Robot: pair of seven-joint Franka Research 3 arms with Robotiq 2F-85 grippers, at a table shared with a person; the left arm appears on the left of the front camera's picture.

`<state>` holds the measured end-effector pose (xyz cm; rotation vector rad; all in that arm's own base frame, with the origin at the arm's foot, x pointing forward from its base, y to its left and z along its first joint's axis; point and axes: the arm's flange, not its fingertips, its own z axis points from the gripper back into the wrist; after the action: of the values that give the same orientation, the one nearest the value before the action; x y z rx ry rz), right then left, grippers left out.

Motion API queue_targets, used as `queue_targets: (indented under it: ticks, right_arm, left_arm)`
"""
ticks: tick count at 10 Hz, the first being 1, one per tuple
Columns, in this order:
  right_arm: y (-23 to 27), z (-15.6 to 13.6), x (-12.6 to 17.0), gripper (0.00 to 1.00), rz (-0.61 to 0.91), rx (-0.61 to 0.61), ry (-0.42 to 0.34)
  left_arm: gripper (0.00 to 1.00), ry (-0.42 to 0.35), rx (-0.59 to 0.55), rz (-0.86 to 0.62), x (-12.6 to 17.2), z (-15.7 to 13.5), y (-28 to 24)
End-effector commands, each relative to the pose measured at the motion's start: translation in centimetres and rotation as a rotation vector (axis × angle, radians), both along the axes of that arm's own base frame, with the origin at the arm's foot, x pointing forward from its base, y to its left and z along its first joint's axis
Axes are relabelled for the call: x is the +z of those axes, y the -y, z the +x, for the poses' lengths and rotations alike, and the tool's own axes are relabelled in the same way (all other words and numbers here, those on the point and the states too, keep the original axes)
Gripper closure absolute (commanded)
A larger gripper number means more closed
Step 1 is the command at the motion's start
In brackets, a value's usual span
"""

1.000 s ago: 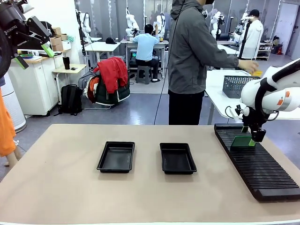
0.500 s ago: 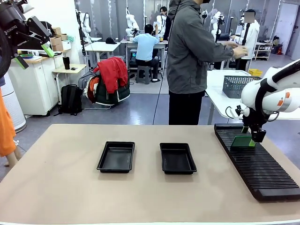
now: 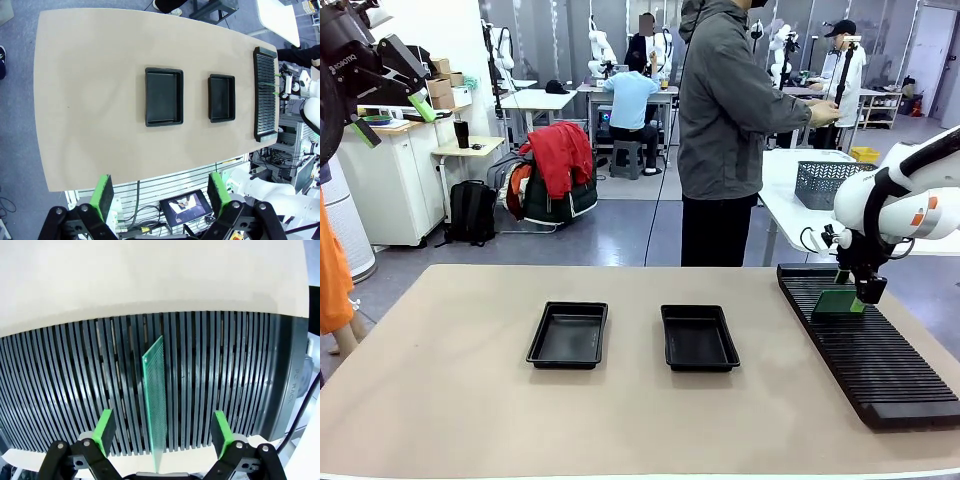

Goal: Inspect and transfer BCBs to ESD trays.
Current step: Pick up the Blank PCB from the PCB Rack and place it in the left ESD tray.

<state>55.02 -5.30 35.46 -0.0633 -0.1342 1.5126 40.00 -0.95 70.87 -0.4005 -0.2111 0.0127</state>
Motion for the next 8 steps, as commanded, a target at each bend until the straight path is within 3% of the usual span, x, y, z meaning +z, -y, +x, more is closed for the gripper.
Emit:
queue_targets:
  ticks: [1,5,8]
  right_arm:
    - [0.20,-0.14,-0.20,0.00,-0.011,0.041,0.016]
    - [0.34,-0.10,-0.35,0.14,-0.008,0.060,0.010]
    - [0.43,-0.25,-0.31,0.32,-0.008,0.054,0.025]
  left_arm:
    - [0.00,-0.001,0.001,-0.003,-0.09,-0.03,-0.12]
    - [0.00,-0.001,0.001,-0.003,-0.09,-0.03,-0.12]
    - [0.00,-0.001,0.001,-0.003,-0.09,-0.03,-0.12]
